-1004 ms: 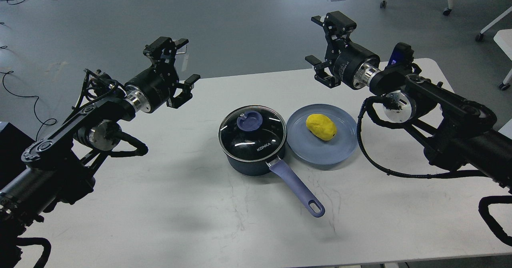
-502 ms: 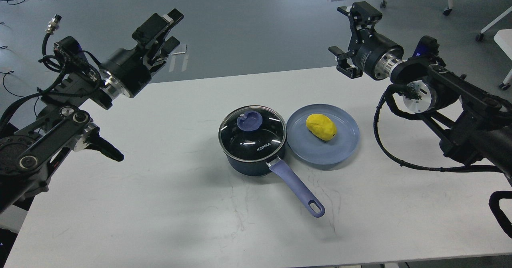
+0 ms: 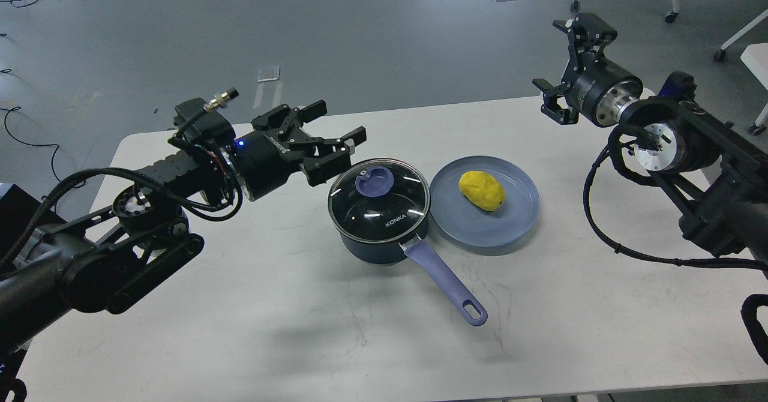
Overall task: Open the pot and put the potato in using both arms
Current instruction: 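Move the left gripper toward the blue knob of the glass lid, then grasp the lid knob with the left gripper and lift the lid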
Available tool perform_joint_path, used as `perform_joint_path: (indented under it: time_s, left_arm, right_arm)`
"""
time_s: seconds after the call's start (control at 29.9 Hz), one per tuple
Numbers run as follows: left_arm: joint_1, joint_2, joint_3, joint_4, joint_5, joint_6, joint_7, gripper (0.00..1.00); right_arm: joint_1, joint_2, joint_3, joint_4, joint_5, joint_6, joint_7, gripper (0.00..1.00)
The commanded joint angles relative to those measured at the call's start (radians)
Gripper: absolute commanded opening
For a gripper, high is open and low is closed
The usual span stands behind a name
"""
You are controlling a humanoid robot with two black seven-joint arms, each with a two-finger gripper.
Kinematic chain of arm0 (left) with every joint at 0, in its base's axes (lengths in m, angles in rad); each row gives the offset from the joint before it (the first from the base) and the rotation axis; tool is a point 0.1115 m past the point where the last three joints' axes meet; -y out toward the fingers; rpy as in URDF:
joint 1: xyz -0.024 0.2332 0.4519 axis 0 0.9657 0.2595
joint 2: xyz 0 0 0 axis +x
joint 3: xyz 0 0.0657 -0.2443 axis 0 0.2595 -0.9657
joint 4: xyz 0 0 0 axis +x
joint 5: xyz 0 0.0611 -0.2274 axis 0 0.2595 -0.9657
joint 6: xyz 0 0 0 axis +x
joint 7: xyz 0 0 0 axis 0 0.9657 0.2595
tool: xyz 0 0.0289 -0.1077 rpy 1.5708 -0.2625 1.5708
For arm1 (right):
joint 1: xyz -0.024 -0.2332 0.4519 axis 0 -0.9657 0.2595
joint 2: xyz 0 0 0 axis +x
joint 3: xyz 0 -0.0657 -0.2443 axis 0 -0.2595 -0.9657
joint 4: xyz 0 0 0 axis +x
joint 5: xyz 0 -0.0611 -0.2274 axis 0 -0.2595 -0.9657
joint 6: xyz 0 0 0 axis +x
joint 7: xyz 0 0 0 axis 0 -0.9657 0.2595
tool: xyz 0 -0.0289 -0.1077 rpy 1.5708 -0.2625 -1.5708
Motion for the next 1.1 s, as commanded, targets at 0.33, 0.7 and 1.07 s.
perform_joint_path:
  time_s: [0.33,0.7,1.07]
  left_arm:
    - [0.026,-0.114,0.007,0.089,0.231,0.073,0.011,0.98]
    - [0.041,-0.167,0.045,0.191,0.232,0.076,0.011,0.98]
    - [0.075,-0.175,0.045,0.209,0.234,0.076,0.011,0.98]
  right_arm:
    - [0.002,-0.002,0.000,-0.032,0.005,0.007,0.000,1.00]
    - [0.001,-0.021,0.000,-0.032,0.005,0.007,0.000,1.00]
    - [0.001,-0.027,-0.001,-0.032,0.005,0.007,0.002,1.00]
